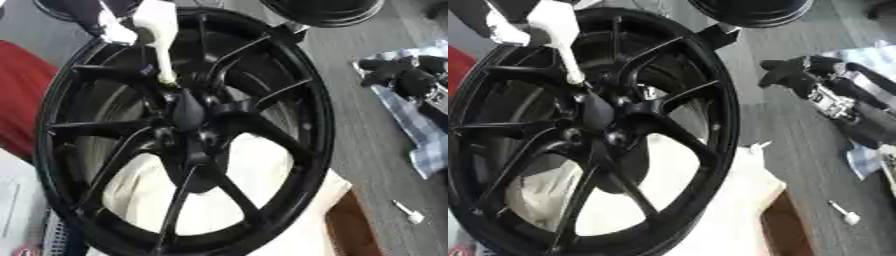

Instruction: Pull the pin out of the wheel hub.

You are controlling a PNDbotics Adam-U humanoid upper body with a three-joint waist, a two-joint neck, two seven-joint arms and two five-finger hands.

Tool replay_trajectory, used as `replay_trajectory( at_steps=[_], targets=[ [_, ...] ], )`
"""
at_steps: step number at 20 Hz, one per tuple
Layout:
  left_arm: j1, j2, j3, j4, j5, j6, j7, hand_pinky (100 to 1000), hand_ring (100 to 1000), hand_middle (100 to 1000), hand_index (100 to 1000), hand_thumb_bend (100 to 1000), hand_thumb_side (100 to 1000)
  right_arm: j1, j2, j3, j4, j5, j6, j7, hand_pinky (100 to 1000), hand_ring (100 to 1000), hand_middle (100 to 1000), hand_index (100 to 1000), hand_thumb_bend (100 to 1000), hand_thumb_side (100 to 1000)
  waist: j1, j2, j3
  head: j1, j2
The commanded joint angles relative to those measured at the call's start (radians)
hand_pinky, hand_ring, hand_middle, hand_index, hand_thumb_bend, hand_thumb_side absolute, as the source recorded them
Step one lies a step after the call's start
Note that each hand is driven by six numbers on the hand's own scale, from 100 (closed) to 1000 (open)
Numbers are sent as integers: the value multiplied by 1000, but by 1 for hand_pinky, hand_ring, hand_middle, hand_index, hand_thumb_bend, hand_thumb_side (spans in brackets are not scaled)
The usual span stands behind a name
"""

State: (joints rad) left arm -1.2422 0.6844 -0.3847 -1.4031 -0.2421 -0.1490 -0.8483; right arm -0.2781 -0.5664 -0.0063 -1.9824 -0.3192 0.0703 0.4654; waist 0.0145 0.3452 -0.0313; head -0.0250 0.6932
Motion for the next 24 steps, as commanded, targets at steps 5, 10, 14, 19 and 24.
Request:
replay_trajectory(
  at_steps=[5,10,14,19,24],
  targets=[
    [-6,138,152,-18,-26,23,103,668,325,112,240,102,201,17,-26,-24,-18,-6,-6,-15,1000,1000,681,730,100,610,1,-42,26,-24,16],
    [98,263,261,-14,-19,34,178,665,319,109,239,100,194,28,-38,-35,-18,-15,-16,-30,1000,1000,681,730,100,603,3,-54,43,-43,29],
    [113,276,270,-19,-13,36,189,665,319,109,239,100,194,28,-39,-35,-18,-17,-17,-31,1000,1000,681,730,100,603,4,-55,43,-43,30],
    [168,331,324,33,-45,70,223,629,306,107,248,100,228,52,-32,-86,-18,-35,-43,-64,1000,1000,681,729,100,576,-22,-67,97,-105,31],
    [279,401,435,144,-113,138,291,740,487,379,500,100,176,57,-35,-112,-18,-64,-59,-112,1000,998,681,729,100,568,-44,-73,152,-134,16]
  ],
)
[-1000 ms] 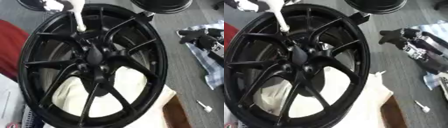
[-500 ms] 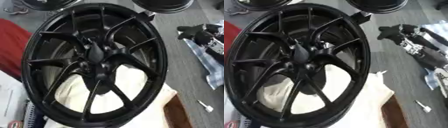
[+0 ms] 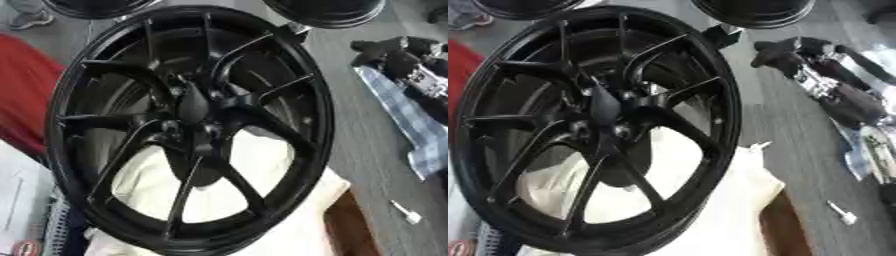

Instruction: Pull the pin out of the wheel hub.

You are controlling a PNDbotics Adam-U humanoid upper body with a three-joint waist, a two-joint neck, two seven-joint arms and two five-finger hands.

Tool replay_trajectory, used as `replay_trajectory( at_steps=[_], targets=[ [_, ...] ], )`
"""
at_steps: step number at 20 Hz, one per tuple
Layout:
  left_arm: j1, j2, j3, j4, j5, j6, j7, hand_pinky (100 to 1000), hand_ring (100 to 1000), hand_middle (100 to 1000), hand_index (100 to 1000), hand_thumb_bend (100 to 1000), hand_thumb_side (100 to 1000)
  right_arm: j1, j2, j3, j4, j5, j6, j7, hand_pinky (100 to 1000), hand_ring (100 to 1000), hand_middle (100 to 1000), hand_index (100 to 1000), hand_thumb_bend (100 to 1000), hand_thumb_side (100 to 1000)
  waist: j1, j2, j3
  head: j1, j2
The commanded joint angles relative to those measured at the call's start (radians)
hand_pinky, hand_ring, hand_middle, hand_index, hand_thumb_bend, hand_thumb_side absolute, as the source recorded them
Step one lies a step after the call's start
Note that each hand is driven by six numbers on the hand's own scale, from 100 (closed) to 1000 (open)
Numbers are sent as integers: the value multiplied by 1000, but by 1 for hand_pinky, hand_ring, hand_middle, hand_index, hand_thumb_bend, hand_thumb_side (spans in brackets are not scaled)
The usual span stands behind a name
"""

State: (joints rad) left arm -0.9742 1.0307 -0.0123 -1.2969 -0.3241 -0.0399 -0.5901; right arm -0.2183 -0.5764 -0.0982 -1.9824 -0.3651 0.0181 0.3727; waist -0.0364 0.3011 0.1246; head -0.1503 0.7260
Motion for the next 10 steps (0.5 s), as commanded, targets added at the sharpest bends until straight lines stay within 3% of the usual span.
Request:
replay_trajectory(
  at_steps=[1,3,4,5,6,7,8,10],
  targets=[
    [33,50,84,60,-45,42,46,796,580,523,666,100,155,-3,-25,-21,-18,-21,-8,-22,1000,998,681,729,100,568,7,-29,-6,-6,-21],
    [79,36,115,106,-69,70,58,862,715,689,822,114,116,-4,-27,-20,-18,-25,-9,-25,1000,998,681,729,100,568,9,-31,-14,3,-24],
    [102,34,119,129,-79,85,58,918,791,783,889,119,242,-4,-27,-19,-18,-27,-9,-25,1000,997,681,729,100,568,11,-33,-18,9,-24],
    [127,34,120,154,-85,92,63,932,805,798,900,135,366,-5,-27,-18,-18,-29,-8,-24,1000,997,681,729,100,568,13,-34,-23,15,-24],
    [150,34,122,176,-88,88,72,961,831,828,928,245,699,-5,-27,-17,-18,-30,-7,-24,1000,998,681,729,100,569,15,-36,-28,22,-24],
    [174,34,127,191,-89,79,84,961,832,829,929,242,740,-5,-27,-17,-18,-32,-6,-23,1000,998,681,729,100,569,17,-38,-31,27,-24],
    [198,35,135,199,-90,69,98,946,822,820,918,188,893,-6,-26,-16,-18,-33,-4,-22,1000,997,681,729,100,573,18,-39,-34,31,-25],
    [248,35,157,192,-84,64,128,923,802,797,893,139,935,-6,-26,-15,-18,-35,-4,-21,1000,997,681,729,100,574,19,-40,-39,38,-24]
  ],
)
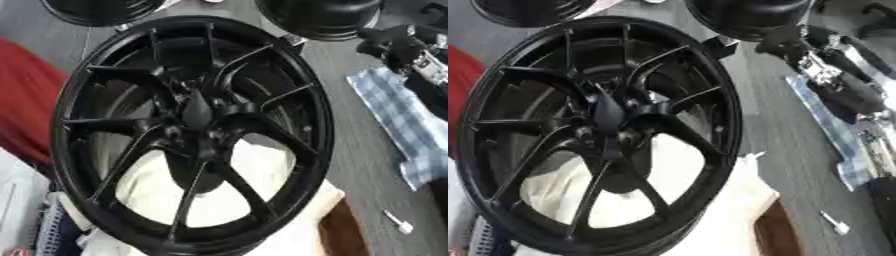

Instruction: Pull the pin out of the wheel hub.

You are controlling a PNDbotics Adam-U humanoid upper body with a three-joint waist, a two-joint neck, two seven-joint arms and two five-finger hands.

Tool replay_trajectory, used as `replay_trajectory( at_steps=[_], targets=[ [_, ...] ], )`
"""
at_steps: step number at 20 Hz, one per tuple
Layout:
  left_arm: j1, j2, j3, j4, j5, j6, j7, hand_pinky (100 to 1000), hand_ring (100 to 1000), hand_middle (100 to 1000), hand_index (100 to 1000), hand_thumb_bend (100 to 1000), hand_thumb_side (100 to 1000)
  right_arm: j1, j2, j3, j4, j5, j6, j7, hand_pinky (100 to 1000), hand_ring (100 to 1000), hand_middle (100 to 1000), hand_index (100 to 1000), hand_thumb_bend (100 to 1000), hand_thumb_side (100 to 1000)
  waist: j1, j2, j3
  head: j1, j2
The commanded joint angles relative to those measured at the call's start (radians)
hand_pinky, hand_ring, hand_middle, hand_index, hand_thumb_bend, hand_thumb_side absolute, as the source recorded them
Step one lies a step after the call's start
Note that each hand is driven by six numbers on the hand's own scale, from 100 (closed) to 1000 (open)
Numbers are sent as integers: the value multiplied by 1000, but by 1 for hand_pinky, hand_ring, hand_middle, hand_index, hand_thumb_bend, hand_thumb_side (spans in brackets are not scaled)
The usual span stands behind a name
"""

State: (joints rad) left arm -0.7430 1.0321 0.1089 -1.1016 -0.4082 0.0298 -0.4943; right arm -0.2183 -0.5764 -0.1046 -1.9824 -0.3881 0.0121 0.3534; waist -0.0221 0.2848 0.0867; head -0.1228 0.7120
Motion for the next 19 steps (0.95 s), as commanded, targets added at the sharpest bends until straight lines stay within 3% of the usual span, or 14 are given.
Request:
replay_trajectory(
  at_steps=[1,5,8,12,19],
  targets=[
    [42,32,47,-16,10,-5,47,918,798,792,886,124,928,-6,-26,-9,-18,-13,2,-1,1000,997,681,729,100,575,5,-24,-4,13,-8],
    [137,27,89,-83,62,15,106,882,765,770,857,100,785,-9,-26,-6,-18,-16,4,1,1000,997,682,729,100,576,9,-26,-15,22,-3],
    [208,7,138,-148,107,34,151,790,652,673,788,100,586,-12,-26,-3,-18,-21,6,4,1000,996,682,729,100,573,11,-32,-29,33,6],
    [221,-74,213,-249,169,-11,214,739,616,646,791,100,600,-27,-26,-1,-18,-37,2,5,1000,995,684,730,100,569,6,-34,-47,67,18],
    [224,-255,155,-432,282,-122,326,736,642,664,813,100,602,-71,-4,14,-18,-71,2,17,1000,995,685,731,100,566,-16,-23,-90,123,10]
  ],
)
